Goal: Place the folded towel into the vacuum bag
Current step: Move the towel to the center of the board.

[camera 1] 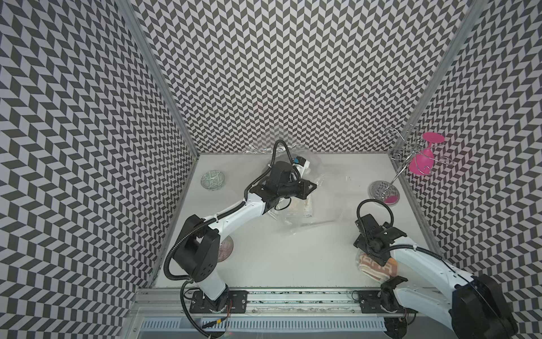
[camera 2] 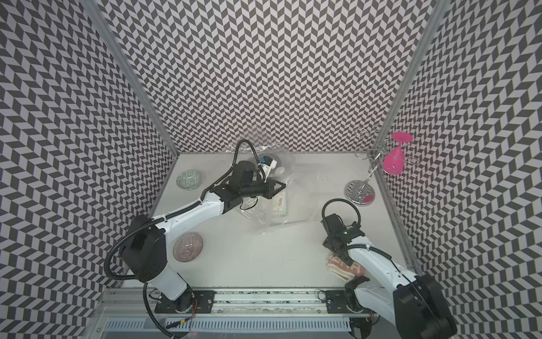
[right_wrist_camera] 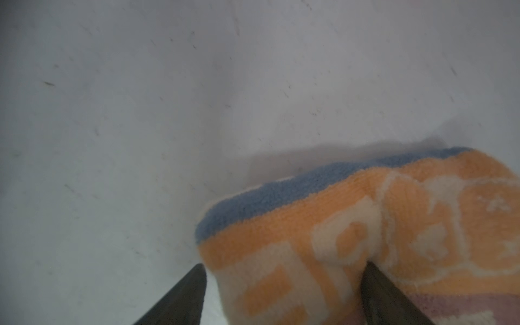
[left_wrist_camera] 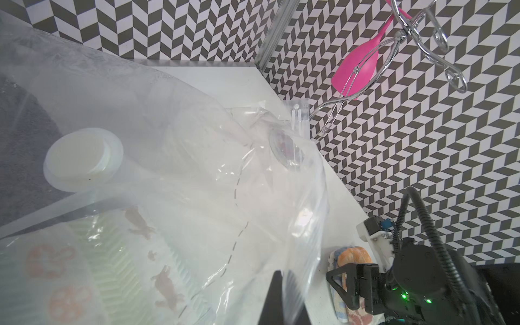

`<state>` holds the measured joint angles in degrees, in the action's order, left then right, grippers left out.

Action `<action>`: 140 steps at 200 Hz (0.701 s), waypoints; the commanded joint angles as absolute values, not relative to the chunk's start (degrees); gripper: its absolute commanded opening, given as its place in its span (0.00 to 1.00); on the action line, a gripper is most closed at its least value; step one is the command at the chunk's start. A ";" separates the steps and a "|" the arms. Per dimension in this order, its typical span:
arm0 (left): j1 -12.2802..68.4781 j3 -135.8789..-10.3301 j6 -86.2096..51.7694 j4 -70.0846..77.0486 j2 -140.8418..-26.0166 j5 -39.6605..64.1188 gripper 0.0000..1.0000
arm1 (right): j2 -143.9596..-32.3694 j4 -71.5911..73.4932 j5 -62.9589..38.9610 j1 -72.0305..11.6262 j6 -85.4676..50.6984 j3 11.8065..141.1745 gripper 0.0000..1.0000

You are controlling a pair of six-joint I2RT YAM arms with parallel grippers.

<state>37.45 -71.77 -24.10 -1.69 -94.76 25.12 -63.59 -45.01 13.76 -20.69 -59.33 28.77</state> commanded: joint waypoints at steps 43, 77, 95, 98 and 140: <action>36.56 -71.65 -24.43 -2.09 -92.80 23.81 0.00 | -76.66 -15.83 -4.99 -19.07 -45.96 36.63 0.79; 36.31 -71.81 -24.01 -2.47 -92.90 23.55 0.00 | -83.49 -12.81 -9.20 -19.09 -41.96 47.31 0.82; 36.12 -71.89 -24.04 -2.48 -93.07 23.50 0.00 | -83.33 -18.66 -4.79 -18.95 -40.27 51.48 0.85; 36.12 -71.93 -24.08 -2.53 -93.00 23.57 0.00 | -83.06 -19.88 -3.71 -18.84 -39.85 51.97 0.86; 35.95 -72.31 -24.08 -2.30 -93.57 23.86 0.00 | -74.58 -29.42 3.25 -9.92 -37.95 48.88 0.88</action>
